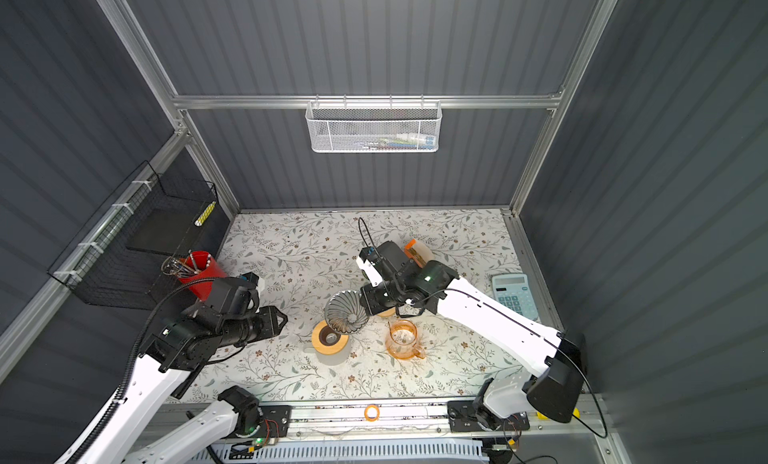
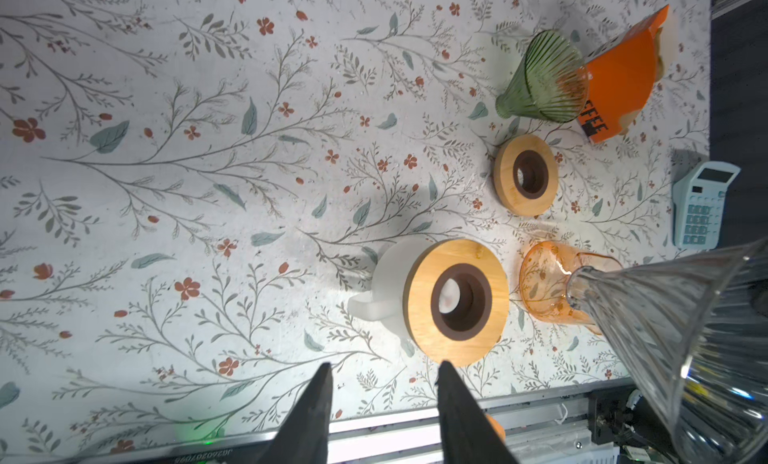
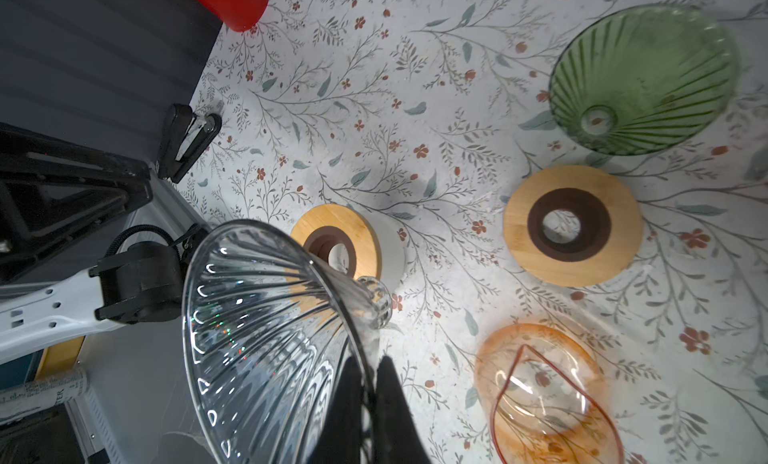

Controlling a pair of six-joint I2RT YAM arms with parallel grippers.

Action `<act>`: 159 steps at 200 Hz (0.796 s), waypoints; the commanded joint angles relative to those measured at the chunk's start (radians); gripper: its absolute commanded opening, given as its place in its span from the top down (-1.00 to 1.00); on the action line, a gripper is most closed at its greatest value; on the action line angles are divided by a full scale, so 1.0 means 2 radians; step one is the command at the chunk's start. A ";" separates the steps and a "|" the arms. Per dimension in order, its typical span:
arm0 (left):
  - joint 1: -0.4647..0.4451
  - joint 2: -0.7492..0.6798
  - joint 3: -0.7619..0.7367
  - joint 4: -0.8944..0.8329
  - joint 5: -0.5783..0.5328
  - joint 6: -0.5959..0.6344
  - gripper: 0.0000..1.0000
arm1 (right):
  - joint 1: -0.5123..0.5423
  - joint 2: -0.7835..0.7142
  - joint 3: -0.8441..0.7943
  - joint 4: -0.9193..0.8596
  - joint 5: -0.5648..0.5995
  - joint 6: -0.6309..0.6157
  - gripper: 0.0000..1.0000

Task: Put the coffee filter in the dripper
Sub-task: 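Lift the clear dripper and carry it over the ringed pitcher with right gripper, then lower the clear dripper onto the wooden ring while left gripper approaches its rim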

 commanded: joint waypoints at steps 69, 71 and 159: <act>-0.001 -0.019 -0.021 -0.001 0.010 -0.010 0.18 | 0.036 0.053 0.020 0.068 -0.025 0.027 1.00; -0.001 -0.019 -0.022 0.000 0.011 -0.010 0.18 | 0.036 0.053 0.020 0.070 -0.025 0.027 1.00; -0.001 -0.034 -0.046 0.044 0.032 -0.005 0.20 | 0.040 0.081 0.010 0.090 -0.032 0.036 1.00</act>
